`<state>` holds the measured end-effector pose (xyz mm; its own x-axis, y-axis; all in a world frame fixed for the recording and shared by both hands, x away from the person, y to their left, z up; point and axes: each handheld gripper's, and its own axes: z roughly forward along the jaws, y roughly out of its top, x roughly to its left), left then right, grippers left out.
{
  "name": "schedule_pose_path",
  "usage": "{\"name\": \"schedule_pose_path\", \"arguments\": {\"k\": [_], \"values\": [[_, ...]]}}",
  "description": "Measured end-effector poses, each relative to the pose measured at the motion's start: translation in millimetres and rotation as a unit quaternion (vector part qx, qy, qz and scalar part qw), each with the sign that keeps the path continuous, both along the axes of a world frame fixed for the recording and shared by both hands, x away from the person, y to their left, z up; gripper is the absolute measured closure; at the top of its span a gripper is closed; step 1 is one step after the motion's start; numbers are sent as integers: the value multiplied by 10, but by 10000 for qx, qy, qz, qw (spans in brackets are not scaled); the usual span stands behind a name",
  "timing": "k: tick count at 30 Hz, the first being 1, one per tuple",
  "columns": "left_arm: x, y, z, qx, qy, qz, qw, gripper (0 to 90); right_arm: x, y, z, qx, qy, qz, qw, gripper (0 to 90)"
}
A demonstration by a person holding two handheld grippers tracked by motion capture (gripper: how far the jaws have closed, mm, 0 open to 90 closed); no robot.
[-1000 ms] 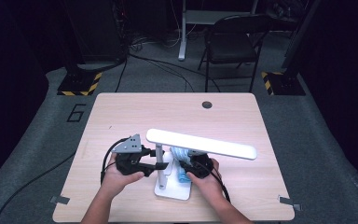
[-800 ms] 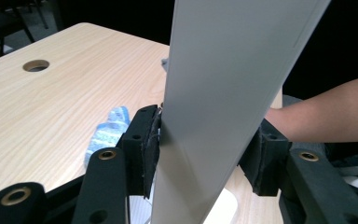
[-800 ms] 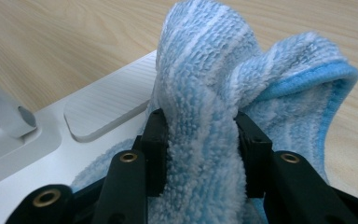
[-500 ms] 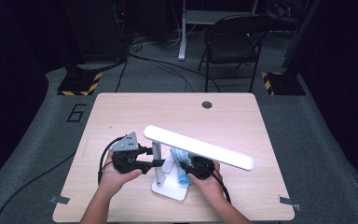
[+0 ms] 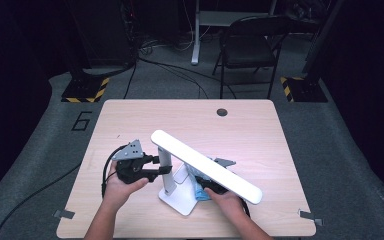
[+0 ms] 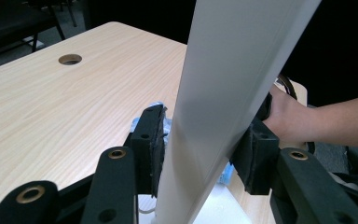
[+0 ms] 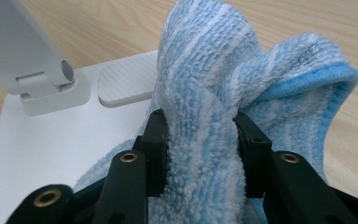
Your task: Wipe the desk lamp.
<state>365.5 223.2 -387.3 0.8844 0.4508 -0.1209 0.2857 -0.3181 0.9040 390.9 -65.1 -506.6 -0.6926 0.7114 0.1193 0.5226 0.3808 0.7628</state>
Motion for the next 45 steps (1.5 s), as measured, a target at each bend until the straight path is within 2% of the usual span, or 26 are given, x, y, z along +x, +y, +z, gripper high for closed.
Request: {"name": "schedule_pose_path", "arguments": {"k": [8, 9, 11, 12, 22, 29, 37, 45], "values": [[-2, -17, 0, 47, -52, 56, 10000, 612, 37, -84, 2, -47, -35, 96, 9999, 620], [2, -24, -4, 62, -114, 83, 9999, 622, 44, -97, 4, -31, -3, 96, 9999, 620], [-4, -42, -11, 78, -88, 101, 9999, 635, 52, -114, 6, -49, -22, 74, 10000, 620], [-3, -53, -14, 153, -119, 87, 9998, 648, 49, -119, 9, -53, -4, 43, 10000, 620], [-13, -62, -17, 175, -174, 158, 9996, 664, 83, -175, 0, -50, 14, -8, 10000, 621], [-10, -59, -25, 155, -156, 165, 9996, 668, 129, -237, -22, 41, 10, -205, 9998, 624], [-11, -68, -36, 127, -180, 206, 9995, 673, 176, -336, -36, 153, 132, -391, 9990, 620], [-11, -107, -47, 188, -236, 251, 9992, 664, 209, -382, -35, 96, 91, -463, 9988, 615]]}}
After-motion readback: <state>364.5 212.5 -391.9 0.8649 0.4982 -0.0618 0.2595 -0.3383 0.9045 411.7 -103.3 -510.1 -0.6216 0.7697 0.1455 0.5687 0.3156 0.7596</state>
